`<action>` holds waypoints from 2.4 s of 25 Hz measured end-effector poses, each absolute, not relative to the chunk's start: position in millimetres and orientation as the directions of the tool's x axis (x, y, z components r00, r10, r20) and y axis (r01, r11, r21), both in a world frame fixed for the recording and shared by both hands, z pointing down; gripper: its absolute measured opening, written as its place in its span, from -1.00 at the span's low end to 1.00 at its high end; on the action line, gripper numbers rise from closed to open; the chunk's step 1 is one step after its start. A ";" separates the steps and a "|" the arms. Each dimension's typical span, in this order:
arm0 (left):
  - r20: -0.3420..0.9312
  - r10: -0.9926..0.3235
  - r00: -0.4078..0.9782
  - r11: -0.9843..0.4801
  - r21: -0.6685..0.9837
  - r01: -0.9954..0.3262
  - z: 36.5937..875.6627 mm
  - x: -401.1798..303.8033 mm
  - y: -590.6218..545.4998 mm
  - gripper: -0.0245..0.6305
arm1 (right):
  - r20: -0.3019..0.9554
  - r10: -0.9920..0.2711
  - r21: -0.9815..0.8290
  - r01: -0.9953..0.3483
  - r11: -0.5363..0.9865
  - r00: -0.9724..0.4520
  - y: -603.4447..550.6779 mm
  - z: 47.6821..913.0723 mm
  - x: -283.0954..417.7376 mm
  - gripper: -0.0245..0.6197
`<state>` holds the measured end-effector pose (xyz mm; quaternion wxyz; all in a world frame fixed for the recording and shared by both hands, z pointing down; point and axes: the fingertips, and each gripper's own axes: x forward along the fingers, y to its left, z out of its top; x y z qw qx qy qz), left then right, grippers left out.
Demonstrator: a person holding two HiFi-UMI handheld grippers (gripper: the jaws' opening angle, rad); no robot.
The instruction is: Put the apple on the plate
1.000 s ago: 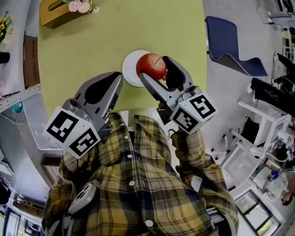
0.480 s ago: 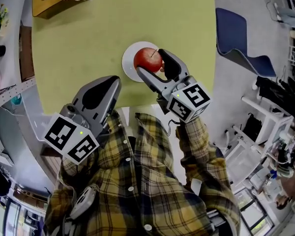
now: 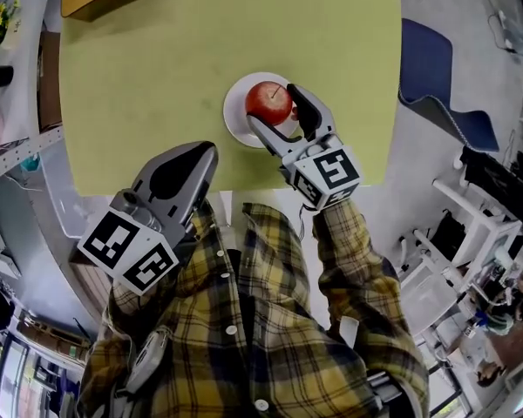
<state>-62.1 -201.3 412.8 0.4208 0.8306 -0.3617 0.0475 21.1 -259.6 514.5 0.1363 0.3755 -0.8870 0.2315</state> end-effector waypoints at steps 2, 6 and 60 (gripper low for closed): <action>0.392 -0.563 0.728 -0.374 0.665 -0.647 416.3 -60.9 -200.7 -0.90 | 0.414 -0.602 -0.310 -0.727 0.612 -0.683 -261.3 517.7 23.9 0.20; 0.405 -0.564 0.719 -0.356 0.666 -0.655 422.9 -58.0 -202.8 -0.90 | 0.414 -0.581 -0.312 -0.709 0.633 -0.701 -263.1 523.6 24.6 0.19; 0.343 -0.574 0.743 -0.423 0.653 -0.628 398.9 -46.7 -211.9 -0.90 | 0.479 -0.508 -0.218 -0.658 0.721 -0.716 -230.5 499.0 9.3 0.20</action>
